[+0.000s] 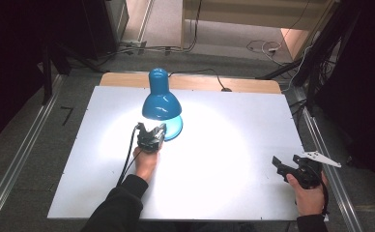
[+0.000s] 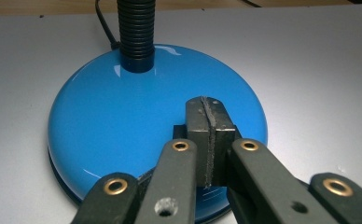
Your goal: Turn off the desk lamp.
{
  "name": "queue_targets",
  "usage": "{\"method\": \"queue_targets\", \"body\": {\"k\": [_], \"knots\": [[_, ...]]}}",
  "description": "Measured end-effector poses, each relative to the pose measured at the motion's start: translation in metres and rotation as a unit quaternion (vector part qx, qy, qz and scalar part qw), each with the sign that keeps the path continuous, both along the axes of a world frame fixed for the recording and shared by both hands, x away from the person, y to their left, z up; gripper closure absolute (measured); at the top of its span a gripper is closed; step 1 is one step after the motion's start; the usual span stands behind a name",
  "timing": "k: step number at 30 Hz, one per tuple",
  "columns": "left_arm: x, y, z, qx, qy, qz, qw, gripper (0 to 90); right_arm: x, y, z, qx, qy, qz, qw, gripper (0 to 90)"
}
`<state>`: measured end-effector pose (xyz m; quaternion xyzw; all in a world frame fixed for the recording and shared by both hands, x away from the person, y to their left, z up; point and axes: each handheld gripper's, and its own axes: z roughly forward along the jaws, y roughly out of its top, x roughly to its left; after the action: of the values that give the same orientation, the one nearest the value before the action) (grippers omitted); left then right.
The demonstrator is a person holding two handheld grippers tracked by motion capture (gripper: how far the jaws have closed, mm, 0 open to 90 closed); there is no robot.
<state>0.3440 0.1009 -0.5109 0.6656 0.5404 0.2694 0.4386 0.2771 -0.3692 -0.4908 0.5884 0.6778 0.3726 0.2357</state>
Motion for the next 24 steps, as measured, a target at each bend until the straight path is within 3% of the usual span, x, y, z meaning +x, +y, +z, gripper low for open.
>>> {"method": "queue_targets", "body": {"k": [17, 24], "knots": [[0.0011, 0.0002, 0.0001, 0.0, 0.001, 0.0, 1.0, 90.0, -0.001, 0.0, 0.0012, 0.002, -0.003, -0.001, 1.0, 13.3], [0.0027, 0.0017, -0.0002, -0.012, 0.002, 0.002, 0.9999, 90.0, -0.0007, 0.0013, 0.0013, 0.002, -0.003, 0.001, 1.0, 13.4]]}}
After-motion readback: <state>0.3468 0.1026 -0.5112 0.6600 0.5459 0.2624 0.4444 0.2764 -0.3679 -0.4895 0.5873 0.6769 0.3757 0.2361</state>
